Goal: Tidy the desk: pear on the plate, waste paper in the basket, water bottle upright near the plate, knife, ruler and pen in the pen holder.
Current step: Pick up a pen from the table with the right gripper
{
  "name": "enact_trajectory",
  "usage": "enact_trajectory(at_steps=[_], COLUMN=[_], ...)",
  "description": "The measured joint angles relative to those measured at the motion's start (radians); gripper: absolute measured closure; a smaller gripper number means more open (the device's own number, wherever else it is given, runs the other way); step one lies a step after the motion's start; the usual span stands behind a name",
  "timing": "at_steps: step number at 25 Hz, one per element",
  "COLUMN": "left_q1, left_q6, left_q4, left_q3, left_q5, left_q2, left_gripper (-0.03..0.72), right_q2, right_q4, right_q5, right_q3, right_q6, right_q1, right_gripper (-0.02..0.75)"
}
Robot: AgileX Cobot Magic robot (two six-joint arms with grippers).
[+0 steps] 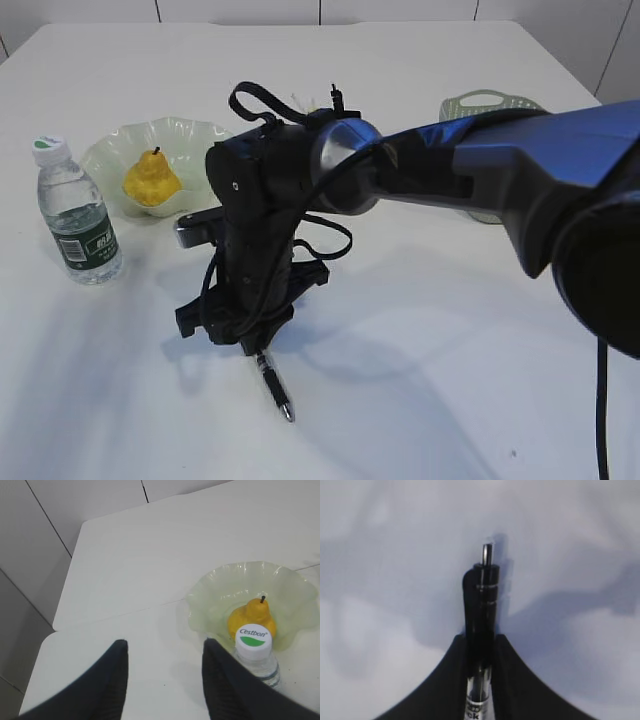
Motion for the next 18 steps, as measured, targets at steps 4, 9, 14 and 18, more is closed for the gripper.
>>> enact_trajectory(at_steps=[4, 9, 14, 18], left_q1=[0.0, 0.0, 0.0, 0.0], left_q6=[0.0, 0.0, 0.0, 0.0], left_q4=[0.0, 0.0, 0.0, 0.0], left_q3=[0.0, 0.0, 0.0, 0.0], left_q5=[0.0, 0.0, 0.0, 0.0], left_q2=[0.0, 0.0, 0.0, 0.0], left_gripper=[0.347, 0.347, 0.347, 0.347], right_q2=[0.002, -0.01, -0.014, -0.037], right_q4=[-0.067, -0.134, -0.138, -0.126], right_q5=[0.008, 0.015, 0.021, 0.022], right_q3=[-0.058, -0.072, -0.072, -0.072], right_q6=[0.023, 0.047, 0.047, 0.047], right_q1=[0.0, 0.0, 0.0, 0.0], right_gripper=[0.654, 0.655, 0.655, 0.657])
